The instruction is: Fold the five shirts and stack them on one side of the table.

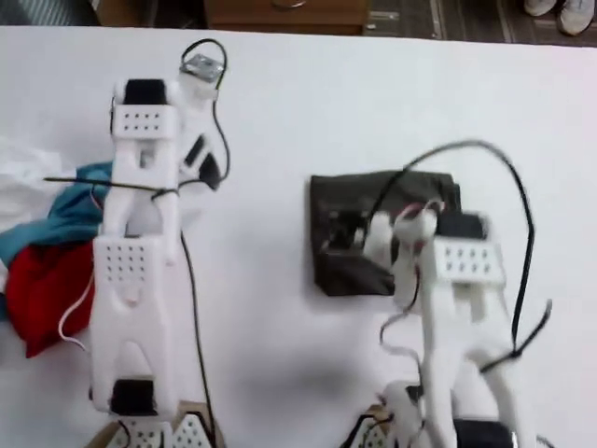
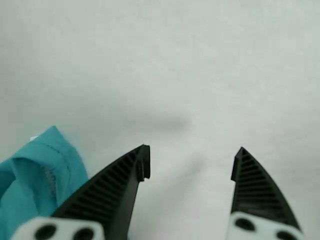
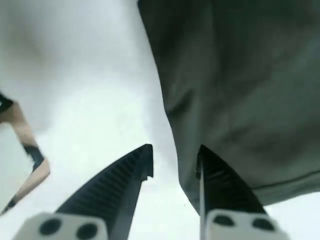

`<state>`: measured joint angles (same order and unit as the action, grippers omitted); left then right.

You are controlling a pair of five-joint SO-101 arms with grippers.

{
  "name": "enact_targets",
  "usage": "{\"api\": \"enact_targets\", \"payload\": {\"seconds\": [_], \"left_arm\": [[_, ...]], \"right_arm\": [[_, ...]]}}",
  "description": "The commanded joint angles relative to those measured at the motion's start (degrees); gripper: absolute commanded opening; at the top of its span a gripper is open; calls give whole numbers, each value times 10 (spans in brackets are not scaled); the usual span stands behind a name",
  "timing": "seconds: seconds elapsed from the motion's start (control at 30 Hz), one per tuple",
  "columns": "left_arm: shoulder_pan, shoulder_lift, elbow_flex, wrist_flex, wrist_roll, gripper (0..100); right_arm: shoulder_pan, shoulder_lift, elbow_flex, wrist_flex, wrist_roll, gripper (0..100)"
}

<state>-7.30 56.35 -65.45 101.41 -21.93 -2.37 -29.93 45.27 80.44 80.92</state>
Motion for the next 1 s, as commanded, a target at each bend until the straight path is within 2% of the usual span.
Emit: {"api": "enact_targets", "payload": {"seconds": [0.0,0.2,0.33,0.53,0.7,0.97], "left_arm": [[-5,-48,1,10,-7,286],[-5,-48,1,10,-7,286],[-5,-48,1,11,-7,286],[-5,-48,1,11,-7,286],[-12,-53,1,11,-7,286],[-33,-49,1,11,-8,286]], "right_arm": [[-24,-68,106,-73,-8,156],[-16,-84,193,-240,-8,167],[-14,-84,214,-287,-53,234],[-15,-84,215,-332,-56,235],[-15,-84,215,-324,-55,235],[-25,-89,215,-227,-56,235]]}}
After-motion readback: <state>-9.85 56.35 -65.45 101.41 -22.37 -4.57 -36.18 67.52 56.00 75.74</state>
